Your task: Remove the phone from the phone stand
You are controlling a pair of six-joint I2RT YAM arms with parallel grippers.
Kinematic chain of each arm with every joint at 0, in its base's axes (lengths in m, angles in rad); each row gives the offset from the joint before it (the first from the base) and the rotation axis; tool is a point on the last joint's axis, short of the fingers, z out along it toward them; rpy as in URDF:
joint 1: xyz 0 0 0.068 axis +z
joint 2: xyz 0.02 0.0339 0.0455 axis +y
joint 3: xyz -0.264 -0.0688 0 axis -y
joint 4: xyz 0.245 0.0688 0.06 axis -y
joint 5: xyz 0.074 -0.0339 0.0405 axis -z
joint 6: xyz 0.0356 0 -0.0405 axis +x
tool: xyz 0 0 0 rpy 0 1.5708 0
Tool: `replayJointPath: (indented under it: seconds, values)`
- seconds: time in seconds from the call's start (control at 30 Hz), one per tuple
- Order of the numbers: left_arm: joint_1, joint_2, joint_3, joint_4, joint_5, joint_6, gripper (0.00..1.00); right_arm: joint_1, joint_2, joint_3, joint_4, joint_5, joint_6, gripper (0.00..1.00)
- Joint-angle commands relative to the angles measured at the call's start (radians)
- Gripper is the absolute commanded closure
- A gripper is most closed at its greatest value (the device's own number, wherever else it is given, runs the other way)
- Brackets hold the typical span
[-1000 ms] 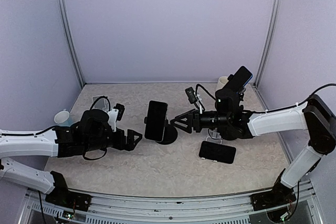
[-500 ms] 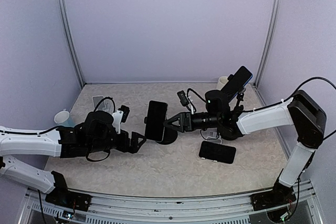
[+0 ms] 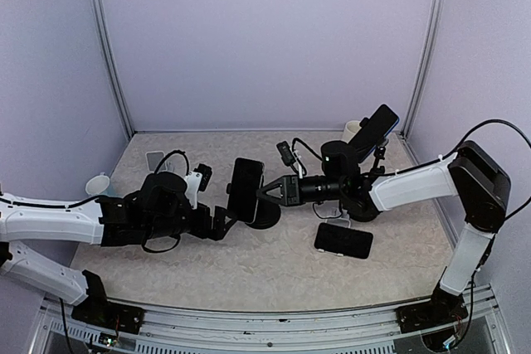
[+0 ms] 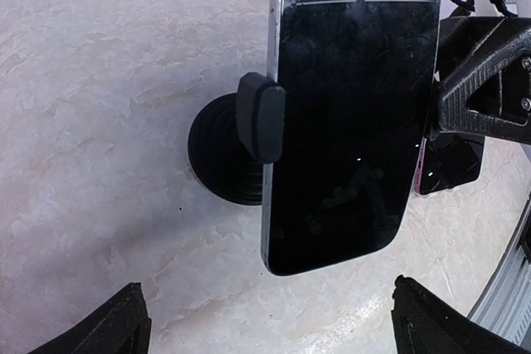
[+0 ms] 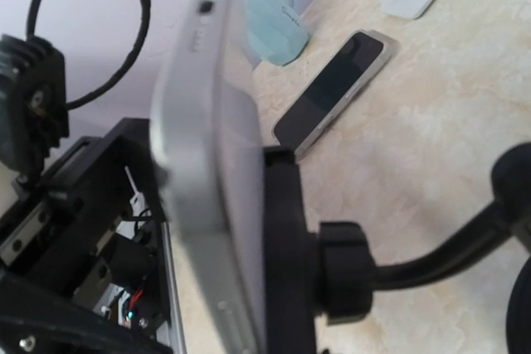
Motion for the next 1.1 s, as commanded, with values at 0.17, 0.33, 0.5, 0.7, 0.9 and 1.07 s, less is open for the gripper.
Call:
replayJointPath:
  seconds: [0.17, 0.33, 0.5, 0.7, 0.9, 1.07]
  values:
    - [-0.005, 0.027, 0.040, 0.029, 0.008, 0.011, 0.01, 0.011, 0.029, 0.018, 0.030, 0.007, 0.031, 0.62]
    - [-0.004, 0.032, 0.037, 0.029, -0.004, 0.012, 0.01, 0.011, 0.034, 0.014, 0.024, 0.026, 0.040, 0.67]
    - [-0.006, 0.039, 0.045, 0.032, -0.011, 0.017, 0.01, 0.014, 0.039, 0.005, 0.044, 0.019, 0.054, 0.67]
    - [-0.009, 0.043, 0.045, 0.052, 0.006, 0.021, 0.01, 0.023, 0.053, 0.014, 0.065, 0.008, 0.063, 0.70]
    - [-0.004, 0.054, 0.047, 0.062, 0.026, 0.006, 0.01, 0.027, 0.050, 0.012, 0.061, 0.014, 0.066, 0.64]
    - [-0.004, 0.060, 0.048, 0.082, 0.023, -0.012, 0.01, 0.030, 0.044, 0.011, 0.048, 0.024, 0.066, 0.68]
